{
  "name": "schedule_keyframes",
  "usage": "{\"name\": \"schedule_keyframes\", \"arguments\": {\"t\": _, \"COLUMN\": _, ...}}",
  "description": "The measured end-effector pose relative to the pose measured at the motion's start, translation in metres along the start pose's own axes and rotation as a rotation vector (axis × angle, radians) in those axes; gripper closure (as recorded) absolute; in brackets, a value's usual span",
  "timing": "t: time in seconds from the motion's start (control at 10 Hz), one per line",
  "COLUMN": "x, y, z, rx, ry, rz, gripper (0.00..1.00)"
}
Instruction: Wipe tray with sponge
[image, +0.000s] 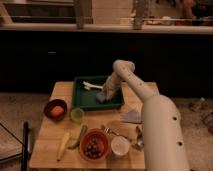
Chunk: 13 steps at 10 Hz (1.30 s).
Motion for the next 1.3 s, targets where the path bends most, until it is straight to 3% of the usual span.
{"name": "schedule_keyframes", "arguments": {"t": 0.4, "x": -0.031, "y": -0.018, "z": 0.019, "rx": 0.002, "ry": -0.03, "rz": -0.057, "gripper": 1.0}}
{"name": "schedule_keyframes", "arguments": {"t": 0.8, "x": -0.051, "y": 0.004, "z": 0.016, "rx": -0.014, "ry": -0.073, "rz": -0.118, "gripper": 1.0}}
{"name": "schedule_keyframes", "arguments": {"t": 1.3, "x": -0.012, "y": 0.036, "z": 0.005, "rx": -0.042, "ry": -0.032, "rz": -0.042, "gripper": 1.0}}
